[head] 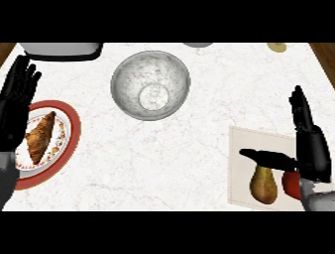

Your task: Pick the bell pepper from the placemat and place it in the bowl

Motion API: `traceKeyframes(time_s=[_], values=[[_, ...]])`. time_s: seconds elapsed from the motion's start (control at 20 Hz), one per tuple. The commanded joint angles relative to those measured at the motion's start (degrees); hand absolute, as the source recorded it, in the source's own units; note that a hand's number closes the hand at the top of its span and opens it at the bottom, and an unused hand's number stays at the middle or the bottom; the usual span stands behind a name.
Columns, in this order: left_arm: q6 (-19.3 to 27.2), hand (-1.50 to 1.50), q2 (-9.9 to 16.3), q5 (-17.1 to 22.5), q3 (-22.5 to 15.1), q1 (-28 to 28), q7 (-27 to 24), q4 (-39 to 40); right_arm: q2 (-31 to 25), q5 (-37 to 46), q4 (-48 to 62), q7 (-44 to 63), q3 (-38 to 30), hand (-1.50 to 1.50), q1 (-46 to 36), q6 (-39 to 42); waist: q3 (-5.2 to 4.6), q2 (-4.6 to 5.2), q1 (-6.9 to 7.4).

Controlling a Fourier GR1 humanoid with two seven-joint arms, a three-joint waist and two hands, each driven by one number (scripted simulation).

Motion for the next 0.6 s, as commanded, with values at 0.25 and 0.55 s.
traceKeyframes(time_s=[0.25, 0.55], values=[[-3.0, 0.00, 1.0, 3.5, 6.4, 1.2, -4.3, 4.9, -3.5, 29.6, -15.8, 12.7, 12.5, -1.50, 12.9, -13.6, 0.23, 0.29, -1.62], [-1.6, 0.00, 0.6, 3.0, 6.6, 2.6, -3.5, 3.7, -12.9, 39.6, -31.0, 35.5, 8.2, -1.50, 18.9, -2.8, 0.01, -0.03, -2.62]])
